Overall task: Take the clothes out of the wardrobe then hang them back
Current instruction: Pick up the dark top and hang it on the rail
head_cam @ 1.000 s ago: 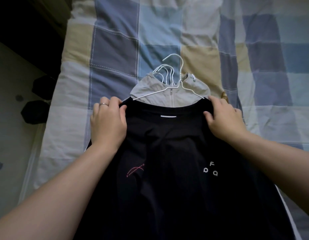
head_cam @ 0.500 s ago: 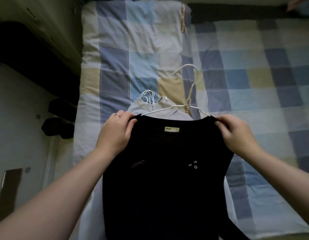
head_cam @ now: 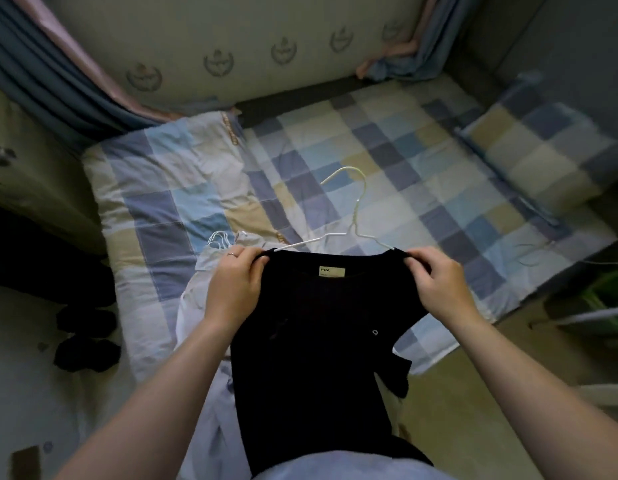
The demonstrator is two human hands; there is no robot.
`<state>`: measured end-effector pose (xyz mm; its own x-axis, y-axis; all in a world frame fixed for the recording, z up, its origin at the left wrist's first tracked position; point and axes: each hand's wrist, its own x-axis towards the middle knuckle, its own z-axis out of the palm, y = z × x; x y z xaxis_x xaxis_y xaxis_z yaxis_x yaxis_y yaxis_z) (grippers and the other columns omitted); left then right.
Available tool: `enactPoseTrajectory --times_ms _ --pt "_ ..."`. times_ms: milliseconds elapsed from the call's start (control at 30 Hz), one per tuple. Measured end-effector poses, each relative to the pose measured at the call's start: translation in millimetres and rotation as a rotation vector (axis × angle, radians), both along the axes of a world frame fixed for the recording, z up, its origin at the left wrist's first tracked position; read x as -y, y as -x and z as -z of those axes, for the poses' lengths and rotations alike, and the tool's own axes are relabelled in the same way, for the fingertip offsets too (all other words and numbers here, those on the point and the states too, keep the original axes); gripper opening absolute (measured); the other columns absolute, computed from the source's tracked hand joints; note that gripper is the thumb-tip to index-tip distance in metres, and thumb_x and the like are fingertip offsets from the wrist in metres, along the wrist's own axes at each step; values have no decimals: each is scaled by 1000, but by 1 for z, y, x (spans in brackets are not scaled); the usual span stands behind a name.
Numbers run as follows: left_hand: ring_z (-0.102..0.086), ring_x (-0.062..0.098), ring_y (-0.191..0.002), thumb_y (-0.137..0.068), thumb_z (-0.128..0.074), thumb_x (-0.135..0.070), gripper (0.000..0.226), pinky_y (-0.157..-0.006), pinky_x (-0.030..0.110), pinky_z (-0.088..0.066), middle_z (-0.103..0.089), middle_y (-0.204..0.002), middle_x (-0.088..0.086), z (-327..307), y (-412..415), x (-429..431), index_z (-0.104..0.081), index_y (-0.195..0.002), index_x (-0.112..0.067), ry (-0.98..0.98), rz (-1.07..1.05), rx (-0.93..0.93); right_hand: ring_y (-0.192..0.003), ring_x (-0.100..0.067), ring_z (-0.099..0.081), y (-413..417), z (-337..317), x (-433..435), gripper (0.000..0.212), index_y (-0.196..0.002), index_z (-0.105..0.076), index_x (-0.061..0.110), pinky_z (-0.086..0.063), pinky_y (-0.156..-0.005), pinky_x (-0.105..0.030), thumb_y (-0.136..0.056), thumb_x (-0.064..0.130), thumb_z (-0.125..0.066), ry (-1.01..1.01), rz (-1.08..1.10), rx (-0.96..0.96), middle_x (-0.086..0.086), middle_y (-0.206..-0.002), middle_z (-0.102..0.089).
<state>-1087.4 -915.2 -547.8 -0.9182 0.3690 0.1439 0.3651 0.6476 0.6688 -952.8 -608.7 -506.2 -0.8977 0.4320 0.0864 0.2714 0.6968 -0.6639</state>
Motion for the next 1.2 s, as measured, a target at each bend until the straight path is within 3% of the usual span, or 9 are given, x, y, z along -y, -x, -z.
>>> enactPoseTrajectory --times_ms 67,200,267,433,567,767,900,967,1200 --pt "-57 26 -87 -97 -60 -13 10 -77 24 -37 -63 -96 7 -13 -17 -29 -69 -101 -10 -27 48 -21 -86 -11 -60 -32 -14 -19 15 -100 -72 9 -41 -74 -17 -95 6 -58 33 59 -22 2 -91 -65" --pt "-58 27 -87 -97 -59 -14 11 -75 24 -35 -61 -93 6 -41 -50 -96 -69 -101 -9 -68 169 -31 -84 7 -57 -104 -36 -64 17 -102 -72 13 -39 -75 -3 -96 7 -57 43 179 -72 5 -92 -65" --pt "-57 25 -87 -98 -57 -16 13 -74 27 -37 -58 -91 3 -57 -70 -135 -68 -101 -10 -80 252 -51 -83 6 -55 -142 -47 -88 16 -101 -72 12 -37 -76 -1 -95 7 -58 18 248 -106 3 -93 -66" --pt "-56 21 -93 -100 -54 -20 17 -79 30 -40 -59 -98 -1 -98 -129 -244 -68 -107 -14 -144 409 -117 -85 0 -60 -243 -82 -153 17 -97 -71 18 -44 -77 -11 -95 8 -59 36 416 -196 5 -91 -67" --pt "-55 20 -95 -101 -53 -19 17 -83 30 -42 -57 -98 -1 -130 -189 -339 -68 -108 -14 -209 532 -162 -87 10 -59 -327 -109 -211 18 -100 -71 18 -41 -76 -4 -95 6 -58 29 527 -269 9 -91 -67" --pt "-54 20 -95 -98 -50 -27 25 -84 28 -41 -61 -100 3 -165 -293 -481 -68 -109 -14 -274 767 -213 -91 7 -59 -460 -139 -285 20 -111 -69 18 -39 -79 -2 -97 11 -57 -44 730 -323 14 -96 -63" --pt "-55 18 -89 -98 -56 -21 17 -81 30 -43 -56 -94 -1 -185 -362 -567 -67 -107 -11 -324 903 -276 -90 -8 -62 -541 -156 -320 19 -110 -72 10 -39 -78 -3 -95 11 -60 -192 910 -316 8 -91 -64" --pt "-54 16 -87 -98 -58 -17 14 -78 29 -41 -52 -93 -6 -196 -393 -606 -67 -106 -11 -350 958 -306 -89 -6 -61 -577 -166 -333 18 -109 -72 10 -37 -78 0 -95 12 -61 -242 987 -309 8 -91 -64" --pt "-57 23 -95 -98 -56 -16 17 -82 29 -41 -60 -101 5 -226 -508 -743 -66 -110 -8 -439 1210 -277 -91 -1 -60 -689 -196 -375 18 -109 -72 12 -39 -80 -4 -95 17 -61 -349 1271 -283 8 -96 -66"
